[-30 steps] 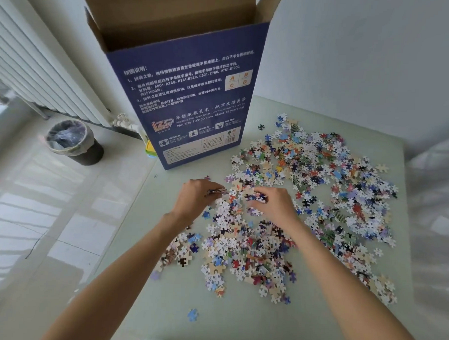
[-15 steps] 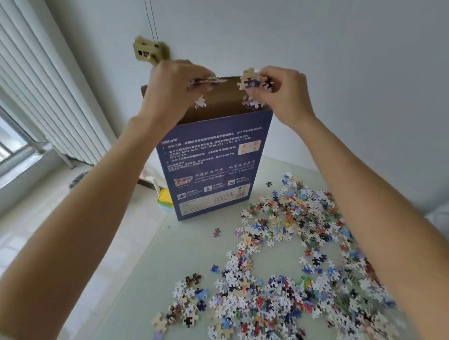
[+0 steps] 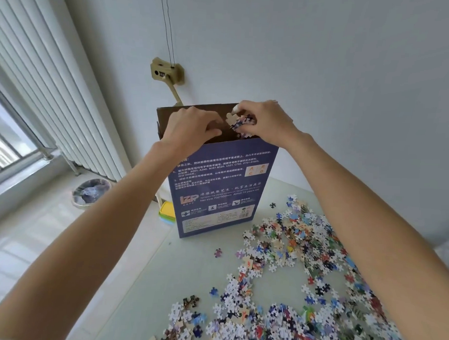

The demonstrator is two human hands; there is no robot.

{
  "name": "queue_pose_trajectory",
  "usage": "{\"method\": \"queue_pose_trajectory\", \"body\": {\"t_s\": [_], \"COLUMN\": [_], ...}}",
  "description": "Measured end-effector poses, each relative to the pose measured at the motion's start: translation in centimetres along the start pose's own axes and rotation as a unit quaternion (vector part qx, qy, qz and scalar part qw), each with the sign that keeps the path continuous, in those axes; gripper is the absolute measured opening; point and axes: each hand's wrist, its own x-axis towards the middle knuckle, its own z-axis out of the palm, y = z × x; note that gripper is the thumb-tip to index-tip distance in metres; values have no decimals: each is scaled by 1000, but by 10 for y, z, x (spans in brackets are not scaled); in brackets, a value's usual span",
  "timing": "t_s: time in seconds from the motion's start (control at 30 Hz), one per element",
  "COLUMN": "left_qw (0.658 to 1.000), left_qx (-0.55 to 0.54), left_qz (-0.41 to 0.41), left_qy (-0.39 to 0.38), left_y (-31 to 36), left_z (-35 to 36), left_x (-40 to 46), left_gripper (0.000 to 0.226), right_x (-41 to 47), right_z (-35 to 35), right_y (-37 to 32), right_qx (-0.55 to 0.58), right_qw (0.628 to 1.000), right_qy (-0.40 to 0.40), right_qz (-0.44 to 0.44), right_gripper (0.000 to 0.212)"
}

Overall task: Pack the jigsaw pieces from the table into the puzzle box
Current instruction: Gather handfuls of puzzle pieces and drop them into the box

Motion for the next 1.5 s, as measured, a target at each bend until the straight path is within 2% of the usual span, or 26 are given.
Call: {"method": "queue_pose_trajectory", "body": {"t_s": [0.1, 0.17, 0.27, 0.4, 0.57, 0.63, 0.83, 1.03, 1.13, 1.2, 1.27, 1.33, 1.4, 1.5], "left_qw": [1000, 998, 988, 975, 980, 985, 989, 978, 971, 971, 975, 971, 951, 917], "left_qx": [-9, -35, -78, -87, -37, -26, -37, -64, -127, -171, -203, -221, -223, -147], "left_qz": [-3, -4, 10, 48, 44, 39, 33, 24, 34, 27, -20, -90, -154, -211], "left_qy": [15, 51, 135, 197, 189, 163, 141, 195, 200, 164, 87, -22, -147, -306], "left_y": [-2, -2, 4, 11, 5, 1, -2, 13, 28, 34, 36, 34, 33, 28], "left_z": [1, 3, 7, 18, 28, 27, 27, 20, 30, 51, 81, 111, 140, 170], "left_x": [-1, -4, -16, -36, -38, -35, -33, -52, -90, -126, -167, -206, -242, -285], "left_gripper": [23, 21, 21, 21, 20, 21, 21, 21, 19, 16, 15, 17, 23, 50], "right_x": [1, 0, -6, -21, -13, -6, 1, -59, -129, -181, -234, -280, -322, -366], "right_z": [-1, -2, 0, 12, 14, 12, 17, 27, 57, 92, 128, 157, 180, 203], "right_y": [2, 3, 3, 4, 2, -4, -17, -14, -15, -11, -7, -6, -3, 6], "right_qx": [8, 10, -2, -20, -67, -86, -120, 6, 75, 100, 113, 107, 95, 75], "right_qw": [1000, 1000, 998, 989, 986, 985, 987, 973, 975, 981, 978, 963, 934, 897], "right_qy": [-13, 1, 63, 143, 142, 137, 110, 228, 203, 137, 49, -55, -154, -201], "right_qz": [4, 4, -7, 22, 64, 55, 8, 9, 43, 96, 167, 242, 308, 387], "right_gripper": [30, 20, 11, 16, 17, 14, 24, 17, 19, 21, 24, 30, 40, 57]}}
